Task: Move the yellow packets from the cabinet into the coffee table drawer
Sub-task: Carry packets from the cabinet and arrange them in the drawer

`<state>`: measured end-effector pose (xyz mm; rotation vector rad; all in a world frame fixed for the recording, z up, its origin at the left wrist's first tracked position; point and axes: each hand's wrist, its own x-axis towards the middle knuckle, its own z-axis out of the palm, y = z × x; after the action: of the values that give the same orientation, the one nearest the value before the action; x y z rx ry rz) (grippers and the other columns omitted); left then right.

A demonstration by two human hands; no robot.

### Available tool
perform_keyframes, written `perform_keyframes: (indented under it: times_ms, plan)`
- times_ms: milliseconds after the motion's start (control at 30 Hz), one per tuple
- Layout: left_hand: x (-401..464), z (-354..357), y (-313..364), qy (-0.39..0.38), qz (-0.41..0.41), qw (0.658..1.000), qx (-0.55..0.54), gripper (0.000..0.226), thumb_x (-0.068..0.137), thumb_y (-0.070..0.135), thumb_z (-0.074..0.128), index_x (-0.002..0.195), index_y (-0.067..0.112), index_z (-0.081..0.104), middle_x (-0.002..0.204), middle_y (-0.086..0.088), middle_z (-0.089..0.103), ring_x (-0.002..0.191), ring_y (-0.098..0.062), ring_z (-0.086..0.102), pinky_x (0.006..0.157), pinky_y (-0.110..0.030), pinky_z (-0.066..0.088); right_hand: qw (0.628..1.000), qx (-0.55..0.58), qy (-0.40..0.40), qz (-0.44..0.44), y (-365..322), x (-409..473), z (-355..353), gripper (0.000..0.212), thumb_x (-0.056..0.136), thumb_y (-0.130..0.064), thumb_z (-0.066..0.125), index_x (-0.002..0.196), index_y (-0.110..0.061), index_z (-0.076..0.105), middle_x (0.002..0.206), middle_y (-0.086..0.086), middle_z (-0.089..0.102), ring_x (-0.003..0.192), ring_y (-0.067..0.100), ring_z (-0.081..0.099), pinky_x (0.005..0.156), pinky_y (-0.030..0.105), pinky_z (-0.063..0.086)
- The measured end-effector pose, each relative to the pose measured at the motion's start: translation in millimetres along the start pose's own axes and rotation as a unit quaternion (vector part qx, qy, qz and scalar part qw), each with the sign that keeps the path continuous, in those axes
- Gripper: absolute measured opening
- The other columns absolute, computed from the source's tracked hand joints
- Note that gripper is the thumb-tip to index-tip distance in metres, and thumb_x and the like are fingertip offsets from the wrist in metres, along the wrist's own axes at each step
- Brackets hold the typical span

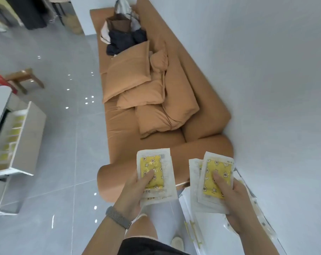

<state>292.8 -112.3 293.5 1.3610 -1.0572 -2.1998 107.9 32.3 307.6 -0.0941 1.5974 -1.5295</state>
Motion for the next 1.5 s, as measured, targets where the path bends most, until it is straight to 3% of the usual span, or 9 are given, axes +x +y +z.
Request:
perform_keyframes:
  times_ms: [133, 400, 467, 567, 733, 900, 1167, 1300, 1500]
  plan:
    - [-39, -76, 5, 0.078, 0.069, 0.992, -0.071, 0.028, 0.093, 0.02, 0.058, 0.12, 0.019, 0.062, 0.112, -0.008, 0.072, 0.097, -0.029, 0.071, 0.069, -0.039, 0.06, 0.992, -0.066, -0.106, 0.014, 10, -7, 78, 0.021, 0.091, -0.022, 0.063, 0.105, -0.008, 0.07, 0.095, 0.012, 0.076, 0.081, 0.023, 0.074, 0.07, 0.036, 0.056]
    - [-127, -256, 0, 0.243, 0.136, 0.942, -0.185, 0.031, 0.095, 0.014, 0.056, 0.125, 0.01, 0.059, 0.117, -0.017, 0.069, 0.106, -0.038, 0.067, 0.091, -0.054, 0.053, 0.955, -0.145, -0.254, 0.055, 72, -46, 274, 0.018, 0.093, -0.022, 0.061, 0.101, -0.008, 0.07, 0.086, 0.008, 0.077, 0.071, 0.02, 0.074, 0.058, 0.031, 0.058]
    - [-146, -300, 2, 0.275, 0.149, 0.93, -0.195, 0.032, 0.094, 0.014, 0.057, 0.125, 0.009, 0.059, 0.117, -0.017, 0.068, 0.106, -0.038, 0.066, 0.093, -0.057, 0.051, 0.946, -0.151, -0.28, 0.057, 91, -57, 323, 0.02, 0.093, -0.024, 0.062, 0.103, -0.009, 0.07, 0.09, 0.009, 0.077, 0.077, 0.023, 0.074, 0.062, 0.032, 0.058]
    - [-166, -357, 7, 0.299, 0.167, 0.916, -0.209, 0.034, 0.092, 0.015, 0.062, 0.126, 0.01, 0.059, 0.119, -0.017, 0.068, 0.107, -0.038, 0.066, 0.091, -0.056, 0.053, 0.937, -0.172, -0.3, 0.052, 115, -69, 390, 0.022, 0.092, -0.028, 0.063, 0.101, -0.01, 0.071, 0.089, 0.009, 0.076, 0.077, 0.024, 0.074, 0.073, 0.038, 0.055]
    - [-173, -422, 18, 0.307, 0.185, 0.901, -0.244, 0.04, 0.087, 0.017, 0.068, 0.125, 0.008, 0.059, 0.118, -0.019, 0.068, 0.103, -0.038, 0.067, 0.071, -0.041, 0.058, 0.933, -0.195, -0.302, 0.031, 136, -79, 471, 0.024, 0.088, -0.034, 0.067, 0.101, -0.014, 0.072, 0.094, 0.007, 0.076, 0.089, 0.026, 0.072, 0.085, 0.042, 0.055]
    - [-144, -464, 37, 0.293, 0.183, 0.9, -0.266, 0.05, 0.08, 0.022, 0.067, 0.127, 0.013, 0.056, 0.121, -0.016, 0.067, 0.106, -0.038, 0.066, 0.081, -0.047, 0.058, 0.931, -0.202, -0.3, 0.053, 145, -66, 524, 0.021, 0.089, -0.029, 0.066, 0.098, -0.011, 0.073, 0.093, 0.01, 0.076, 0.089, 0.028, 0.072, 0.078, 0.038, 0.055]
    - [-44, -542, 113, 0.288, 0.178, 0.9, -0.274, 0.04, 0.093, 0.009, 0.058, 0.129, 0.022, 0.047, 0.122, -0.009, 0.067, 0.107, -0.031, 0.067, 0.075, -0.044, 0.058, 0.938, -0.2, -0.273, 0.071, 136, 25, 634, 0.025, 0.089, -0.028, 0.065, 0.109, -0.013, 0.069, 0.099, 0.008, 0.076, 0.088, 0.023, 0.074, 0.07, 0.035, 0.058]
    - [23, -592, 168, 0.308, 0.169, 0.892, -0.285, 0.042, 0.092, 0.007, 0.058, 0.129, 0.022, 0.046, 0.123, -0.01, 0.066, 0.107, -0.033, 0.067, 0.077, -0.045, 0.059, 0.927, -0.22, -0.291, 0.084, 129, 89, 714, 0.019, 0.09, -0.031, 0.065, 0.102, -0.018, 0.071, 0.094, 0.002, 0.077, 0.084, 0.019, 0.074, 0.085, 0.041, 0.054]
    - [100, -649, 258, 0.318, 0.165, 0.883, -0.305, 0.044, 0.093, 0.007, 0.058, 0.128, 0.031, 0.048, 0.121, -0.004, 0.068, 0.105, -0.029, 0.068, 0.08, -0.048, 0.058, 0.914, -0.249, -0.308, 0.09, 95, 159, 833, 0.018, 0.091, -0.028, 0.065, 0.098, -0.014, 0.073, 0.093, 0.008, 0.077, 0.087, 0.023, 0.074, 0.083, 0.039, 0.055]
